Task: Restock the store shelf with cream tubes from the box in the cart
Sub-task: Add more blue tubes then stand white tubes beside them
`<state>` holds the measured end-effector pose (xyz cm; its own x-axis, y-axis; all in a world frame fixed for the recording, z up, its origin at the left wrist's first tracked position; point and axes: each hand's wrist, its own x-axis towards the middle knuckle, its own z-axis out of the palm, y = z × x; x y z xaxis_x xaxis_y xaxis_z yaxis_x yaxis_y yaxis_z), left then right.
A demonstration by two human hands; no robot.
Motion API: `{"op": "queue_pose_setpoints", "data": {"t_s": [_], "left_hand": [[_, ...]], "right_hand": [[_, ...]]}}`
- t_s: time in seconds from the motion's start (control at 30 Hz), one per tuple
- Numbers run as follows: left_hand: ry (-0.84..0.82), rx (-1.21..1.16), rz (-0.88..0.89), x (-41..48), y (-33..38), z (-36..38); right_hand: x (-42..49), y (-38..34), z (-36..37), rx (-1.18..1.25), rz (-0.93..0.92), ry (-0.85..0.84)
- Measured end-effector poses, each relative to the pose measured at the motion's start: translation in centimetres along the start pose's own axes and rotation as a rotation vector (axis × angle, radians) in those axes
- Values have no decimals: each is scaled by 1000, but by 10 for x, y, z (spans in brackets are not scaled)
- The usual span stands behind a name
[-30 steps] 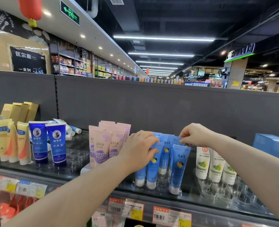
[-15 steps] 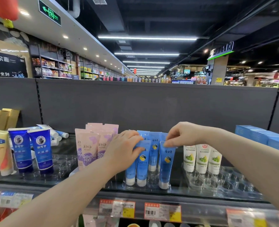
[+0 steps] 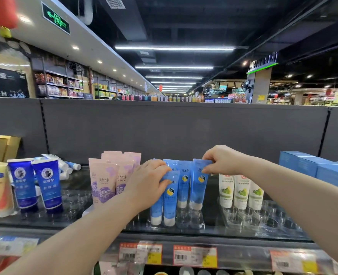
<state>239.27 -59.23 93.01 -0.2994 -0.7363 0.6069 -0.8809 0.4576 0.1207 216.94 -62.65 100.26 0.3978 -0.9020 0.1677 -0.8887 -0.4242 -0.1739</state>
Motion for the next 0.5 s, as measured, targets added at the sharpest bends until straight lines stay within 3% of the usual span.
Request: {"op": "queue_pose_setpoints", "data": {"t_s": [0.3, 0.5], "left_hand": [[10, -12, -1, 0, 0, 0], [4, 5, 1, -1, 0, -1]], "right_hand": [[6, -3, 15, -20, 16, -89], [11, -8, 8, 18, 9, -7]]}}
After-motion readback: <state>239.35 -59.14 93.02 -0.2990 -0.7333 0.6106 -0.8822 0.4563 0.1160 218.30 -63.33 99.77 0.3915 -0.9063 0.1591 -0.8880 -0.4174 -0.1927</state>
